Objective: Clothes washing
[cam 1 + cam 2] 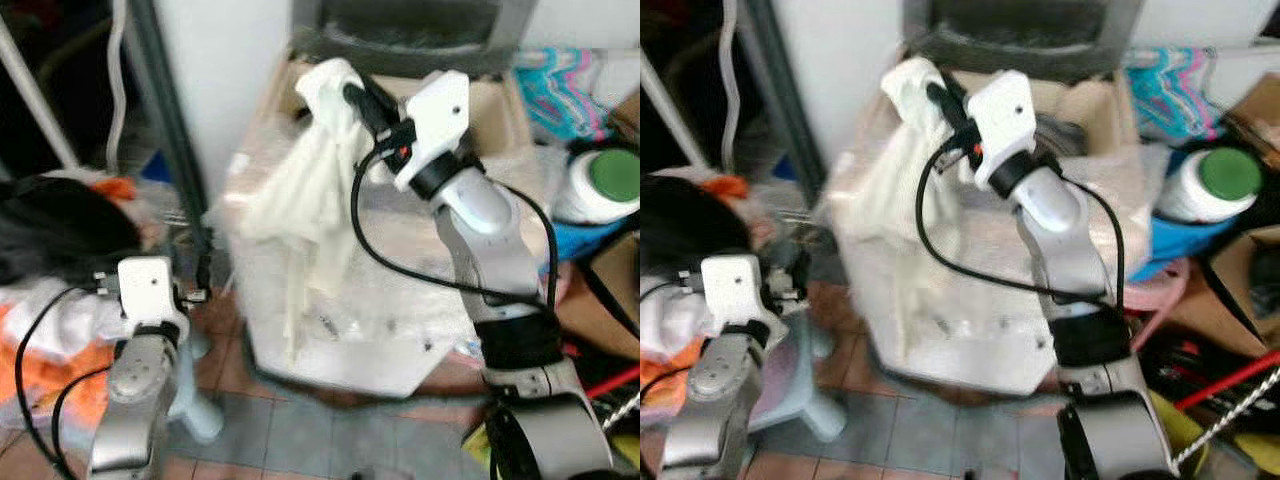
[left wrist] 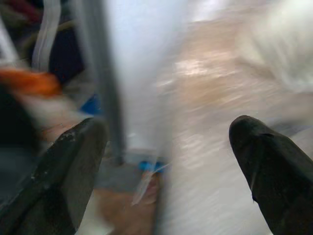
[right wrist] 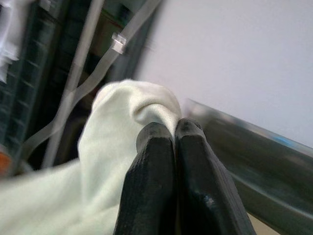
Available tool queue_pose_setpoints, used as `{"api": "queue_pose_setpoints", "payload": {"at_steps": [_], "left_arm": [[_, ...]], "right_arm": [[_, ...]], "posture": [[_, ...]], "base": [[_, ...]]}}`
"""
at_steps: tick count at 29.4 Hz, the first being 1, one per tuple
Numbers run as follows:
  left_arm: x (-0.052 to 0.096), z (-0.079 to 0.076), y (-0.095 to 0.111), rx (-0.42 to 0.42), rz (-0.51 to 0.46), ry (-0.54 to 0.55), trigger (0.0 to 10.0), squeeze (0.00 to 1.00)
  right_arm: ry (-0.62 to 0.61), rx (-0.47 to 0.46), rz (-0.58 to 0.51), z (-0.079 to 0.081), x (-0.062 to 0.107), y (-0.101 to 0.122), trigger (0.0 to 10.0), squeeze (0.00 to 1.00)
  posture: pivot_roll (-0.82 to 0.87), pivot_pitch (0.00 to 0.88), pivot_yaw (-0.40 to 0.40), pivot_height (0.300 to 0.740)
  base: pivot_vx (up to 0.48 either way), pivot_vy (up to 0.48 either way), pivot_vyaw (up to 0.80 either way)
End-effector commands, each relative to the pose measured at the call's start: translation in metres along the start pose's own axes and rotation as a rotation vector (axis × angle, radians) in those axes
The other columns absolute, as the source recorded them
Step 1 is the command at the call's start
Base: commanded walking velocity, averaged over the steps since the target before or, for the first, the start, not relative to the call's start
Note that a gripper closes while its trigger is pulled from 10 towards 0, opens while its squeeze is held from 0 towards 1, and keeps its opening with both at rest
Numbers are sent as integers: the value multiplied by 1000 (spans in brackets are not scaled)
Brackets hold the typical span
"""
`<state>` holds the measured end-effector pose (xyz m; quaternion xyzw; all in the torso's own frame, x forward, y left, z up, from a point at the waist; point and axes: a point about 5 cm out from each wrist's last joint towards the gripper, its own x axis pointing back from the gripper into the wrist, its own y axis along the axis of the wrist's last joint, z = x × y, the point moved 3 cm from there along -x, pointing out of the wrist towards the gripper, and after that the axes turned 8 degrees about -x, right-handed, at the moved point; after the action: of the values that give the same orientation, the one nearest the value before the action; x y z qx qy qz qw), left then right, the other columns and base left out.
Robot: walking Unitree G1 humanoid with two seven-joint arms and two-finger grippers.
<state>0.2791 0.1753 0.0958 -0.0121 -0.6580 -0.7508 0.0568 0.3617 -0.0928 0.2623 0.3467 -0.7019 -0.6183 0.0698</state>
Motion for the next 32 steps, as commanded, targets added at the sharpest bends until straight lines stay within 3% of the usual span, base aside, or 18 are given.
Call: {"api": "queue_pose_setpoints", "payload": {"at_steps": [1, 5, 11, 13, 15, 16, 18, 20, 22, 23, 24, 27, 28, 29, 32], "left_arm": [[1, -2, 1, -9, -7, -14, 10000, 0], [0, -4, 1, -11, -1, -19, 10000, 0], [-3, -6, 0, -9, 4, -16, 10000, 0], [-4, -7, 1, -7, 1, -16, 10000, 0], [-4, -7, 1, -8, 1, -15, 10000, 0], [-3, -7, 0, -9, 2, -8, 10000, 0], [-3, -6, 0, -8, 4, -1, 10000, 0], [-1, -5, -1, -8, 6, 5, 10000, 0], [0, -5, -1, -7, 6, 9, 10000, 0], [0, -5, -1, -7, 7, 11, 10000, 0], [0, -5, -1, -7, 7, 12, 10000, 0], [1, -4, -1, -8, 9, 13, 10000, 0], [1, -4, -1, -9, 10, 12, 10000, 0], [1, -4, -2, -11, 12, 10, 10000, 0], [1, -5, -2, -16, 15, -2, 10000, 0]], "right_arm": [[-15, 9, -37, -7, -5, 10, 10000, 0], [-9, 32, -47, -24, -19, 22, 10000, 0], [116, 17, 24, -30, -41, 28, 10000, 0], [98, 70, -44, -40, -54, 50, 10000, 0], [-15, 70, -132, -57, -60, 72, 10000, 0], [-208, 89, -232, -84, -60, 99, 10000, 0], [-293, 110, -258, -97, -57, 108, 10000, 0], [-317, 159, -170, -100, -54, 89, 10000, 0], [-279, 177, -18, -95, -52, 51, 10000, 0], [-251, 157, 103, -90, -46, 20, 10000, 0], [-230, 137, 165, -86, -42, 3, 10000, 0], [-162, 38, 273, -70, -24, -40, 10000, 0], [-150, 28, 306, -67, -21, -48, 10000, 227], [-125, 13, 349, -61, -15, -59, 10000, 1000], [-40, -51, 348, -48, -4, -66, 10000, 1000]], "posture": [[-63, 0, -11, 740], [-62, 0, -10, 740], [-67, 0, -11, 740], [-64, 0, -14, 740], [-62, 0, -16, 740], [-61, 0, -19, 740], [-56, 0, -25, 740], [-50, 0, -33, 740], [-47, 0, -35, 740], [-46, 0, -35, 740], [-45, 0, -35, 740], [-48, 0, -27, 740], [-49, 0, -25, 740], [-54, 0, -23, 740], [-58, 0, -21, 740]], "base": [[398, 0, 0], [360, 0, 0], [58, 0, 0], [0, 0, 0], [0, 0, 0], [0, 0, 0], [0, 0, 0], [0, 0, 0], [0, 0, 0], [0, 0, 0], [0, 0, 0], [0, 0, 0], [0, 0, 0], [0, 0, 0], [0, 0, 0]]}}
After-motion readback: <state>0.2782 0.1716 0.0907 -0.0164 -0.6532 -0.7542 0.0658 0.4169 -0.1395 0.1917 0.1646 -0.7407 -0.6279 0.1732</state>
